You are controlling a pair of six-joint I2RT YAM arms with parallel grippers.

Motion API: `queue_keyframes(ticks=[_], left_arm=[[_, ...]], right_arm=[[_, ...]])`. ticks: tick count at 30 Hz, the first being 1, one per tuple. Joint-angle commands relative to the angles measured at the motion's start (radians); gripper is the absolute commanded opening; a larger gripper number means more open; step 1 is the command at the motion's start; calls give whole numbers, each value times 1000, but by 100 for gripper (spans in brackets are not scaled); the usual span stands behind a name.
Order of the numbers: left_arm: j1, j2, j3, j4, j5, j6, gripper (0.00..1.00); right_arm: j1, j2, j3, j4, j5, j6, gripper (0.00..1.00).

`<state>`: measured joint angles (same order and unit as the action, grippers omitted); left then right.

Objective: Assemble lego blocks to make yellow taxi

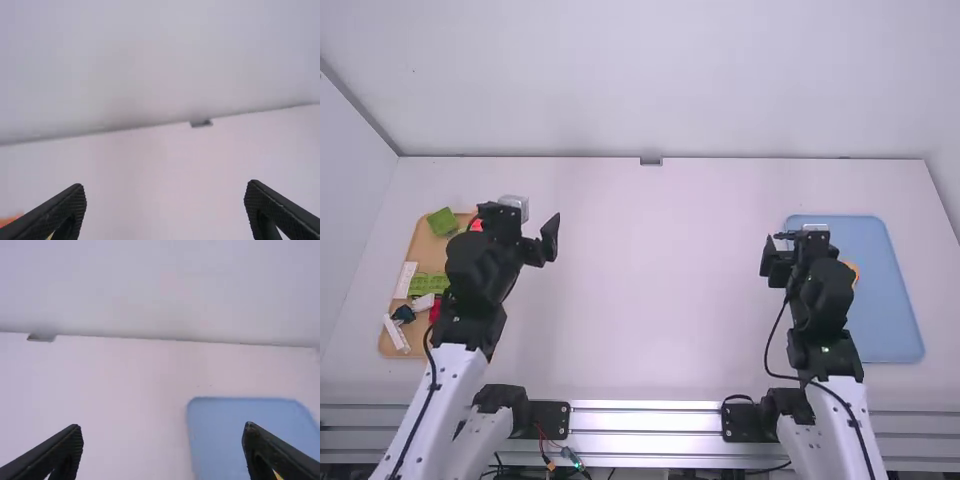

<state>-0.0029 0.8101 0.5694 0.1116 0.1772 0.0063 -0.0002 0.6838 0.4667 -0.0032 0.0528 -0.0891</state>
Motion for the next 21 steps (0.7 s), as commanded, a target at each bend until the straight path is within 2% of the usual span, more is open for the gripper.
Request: queue_keyframes(ticks=[1, 6, 16, 21], left_arm=[[3, -60, -37, -25, -74, -6, 80], [3, -172, -149, -112, -177, -6, 69], [3, -412, -389, -112, -177, -6, 45], [3, -513, -490, -112, -177, -6, 34]], right_arm=[[0, -53, -42, 3, -53, 81, 79], [0, -168, -157, 3, -53, 89, 68], [0, -407, -397, 3, -53, 89, 44], [0, -505, -467, 3, -53, 89, 34]])
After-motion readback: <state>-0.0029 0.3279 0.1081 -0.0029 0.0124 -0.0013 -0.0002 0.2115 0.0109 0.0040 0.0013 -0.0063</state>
